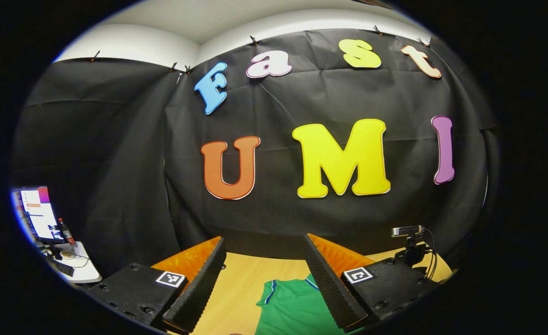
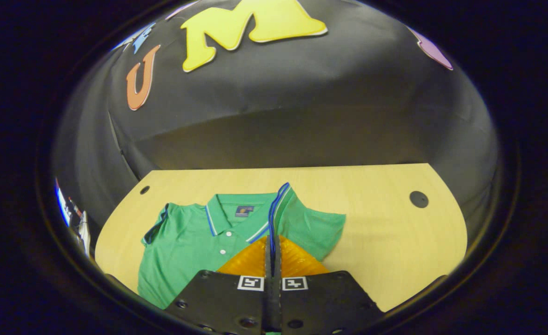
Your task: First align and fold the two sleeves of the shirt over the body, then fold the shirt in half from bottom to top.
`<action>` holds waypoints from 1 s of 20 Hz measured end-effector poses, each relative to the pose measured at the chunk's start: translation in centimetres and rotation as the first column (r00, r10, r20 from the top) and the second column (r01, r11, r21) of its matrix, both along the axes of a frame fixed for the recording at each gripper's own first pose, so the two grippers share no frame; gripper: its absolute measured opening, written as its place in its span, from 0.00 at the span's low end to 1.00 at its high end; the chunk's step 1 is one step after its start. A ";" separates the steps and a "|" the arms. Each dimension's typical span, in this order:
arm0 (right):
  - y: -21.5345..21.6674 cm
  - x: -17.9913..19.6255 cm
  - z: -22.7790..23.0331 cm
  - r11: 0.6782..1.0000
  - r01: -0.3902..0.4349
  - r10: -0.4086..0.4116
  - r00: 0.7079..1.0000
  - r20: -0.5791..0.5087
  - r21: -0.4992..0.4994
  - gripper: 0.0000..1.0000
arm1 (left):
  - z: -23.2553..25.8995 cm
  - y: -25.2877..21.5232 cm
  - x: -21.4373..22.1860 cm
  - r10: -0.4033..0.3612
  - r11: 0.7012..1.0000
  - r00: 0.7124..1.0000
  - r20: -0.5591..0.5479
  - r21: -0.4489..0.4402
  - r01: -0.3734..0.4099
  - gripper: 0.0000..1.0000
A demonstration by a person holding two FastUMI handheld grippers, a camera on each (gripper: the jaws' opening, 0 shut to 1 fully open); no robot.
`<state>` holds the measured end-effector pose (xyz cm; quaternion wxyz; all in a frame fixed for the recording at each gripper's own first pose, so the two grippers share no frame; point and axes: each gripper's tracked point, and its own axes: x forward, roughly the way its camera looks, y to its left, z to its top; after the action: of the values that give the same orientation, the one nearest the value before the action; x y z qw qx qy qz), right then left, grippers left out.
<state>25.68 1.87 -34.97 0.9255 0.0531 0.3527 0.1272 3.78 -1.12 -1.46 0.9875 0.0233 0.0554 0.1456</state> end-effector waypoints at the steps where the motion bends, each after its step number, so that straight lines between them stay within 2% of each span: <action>1: 1.1 0.0 -0.3 1.000 -0.011 0.011 1.000 -0.005 -0.004 0.00 | 0.1 0.4 -0.3 0.011 1.000 1.000 -0.001 0.003 -0.011 1.00; 3: 3.0 0.0 -1.0 1.000 -0.026 0.026 1.000 -0.016 -0.015 0.00 | 0.2 1.5 -1.3 0.033 0.999 0.999 -0.005 0.010 -0.033 1.00; 5: 4.3 -0.2 -1.5 1.000 -0.024 0.024 0.999 -0.030 -0.004 0.07 | 0.3 2.4 -2.0 0.046 0.999 0.999 -0.013 0.016 -0.046 1.00; 7: 5.3 -0.6 -1.1 1.000 -0.026 0.027 0.999 -0.035 0.009 0.26 | 0.5 3.2 -2.7 0.055 0.998 0.998 -0.017 0.020 -0.054 1.00; 8: 5.6 -1.0 -0.2 0.999 -0.034 0.035 0.999 -0.023 0.015 0.38 | 0.6 3.5 -2.8 0.055 0.998 0.998 -0.015 0.021 -0.055 1.00; 11: 5.2 -1.7 2.1 0.999 -0.037 0.037 0.999 0.031 -0.012 0.96 | 0.5 3.9 -2.7 0.038 0.999 0.999 -0.013 0.017 -0.037 1.00; 13: 4.5 -2.7 4.5 0.999 -0.034 0.035 0.997 0.069 -0.020 0.93 | -0.1 3.9 -1.9 0.007 1.000 1.000 -0.011 -0.003 -0.007 1.00; 14: 4.2 -3.5 5.8 0.999 -0.034 0.036 0.995 0.091 -0.023 0.88 | -0.8 3.9 -1.4 -0.013 1.000 1.000 -0.016 -0.017 0.013 1.00; 18: 1.0 -7.4 11.6 0.999 -0.015 0.023 0.982 0.186 -0.045 0.94 | -6.0 2.3 1.4 -0.142 0.988 0.987 -0.081 -0.067 0.137 1.00; 20: -1.0 -10.0 14.6 0.999 0.011 -0.001 0.975 0.222 -0.041 0.95 | -9.0 1.5 3.1 -0.206 0.978 0.970 -0.125 -0.049 0.202 1.00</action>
<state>15.73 0.91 -20.37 0.9605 0.0199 0.2494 0.1221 6.88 0.38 -10.43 0.9918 0.0202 0.1192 0.0404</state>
